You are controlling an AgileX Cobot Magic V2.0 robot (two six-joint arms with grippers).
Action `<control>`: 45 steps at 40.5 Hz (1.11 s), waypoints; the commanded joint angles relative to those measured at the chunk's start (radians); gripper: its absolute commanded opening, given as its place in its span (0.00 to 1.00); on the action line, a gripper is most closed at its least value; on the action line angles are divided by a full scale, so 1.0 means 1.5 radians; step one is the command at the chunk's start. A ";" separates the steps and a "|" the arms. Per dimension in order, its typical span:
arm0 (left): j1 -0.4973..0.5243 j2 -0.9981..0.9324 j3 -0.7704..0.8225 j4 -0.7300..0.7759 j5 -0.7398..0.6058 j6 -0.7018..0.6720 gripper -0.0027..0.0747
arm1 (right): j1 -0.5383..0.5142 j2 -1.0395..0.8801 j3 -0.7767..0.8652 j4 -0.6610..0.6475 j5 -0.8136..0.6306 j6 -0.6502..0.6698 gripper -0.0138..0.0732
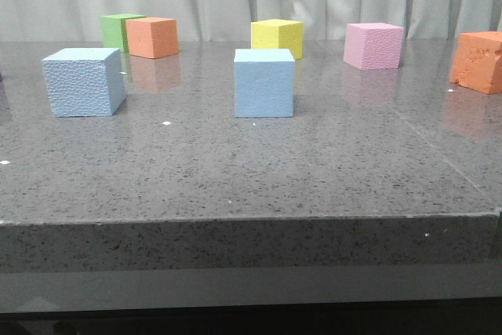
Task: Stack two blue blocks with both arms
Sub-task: 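Open the right gripper and withdraw it from the cube, then lower the left gripper onto the other light-blue cube and grasp it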
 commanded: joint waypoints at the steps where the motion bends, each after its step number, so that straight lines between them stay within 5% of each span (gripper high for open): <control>1: -0.006 0.009 -0.020 -0.015 -0.059 0.001 0.72 | -0.005 -0.003 -0.015 0.020 -0.045 -0.007 0.91; 13: -0.098 0.032 -0.024 -0.024 -0.056 0.001 0.73 | -0.005 -0.003 -0.015 0.020 -0.045 -0.007 0.91; 27: -0.212 0.235 -0.106 -0.025 -0.038 0.018 0.73 | -0.005 -0.003 -0.015 0.020 -0.045 -0.007 0.91; 45: -0.224 0.549 -0.254 -0.013 -0.037 0.018 0.73 | -0.005 -0.003 -0.015 0.020 -0.045 -0.007 0.91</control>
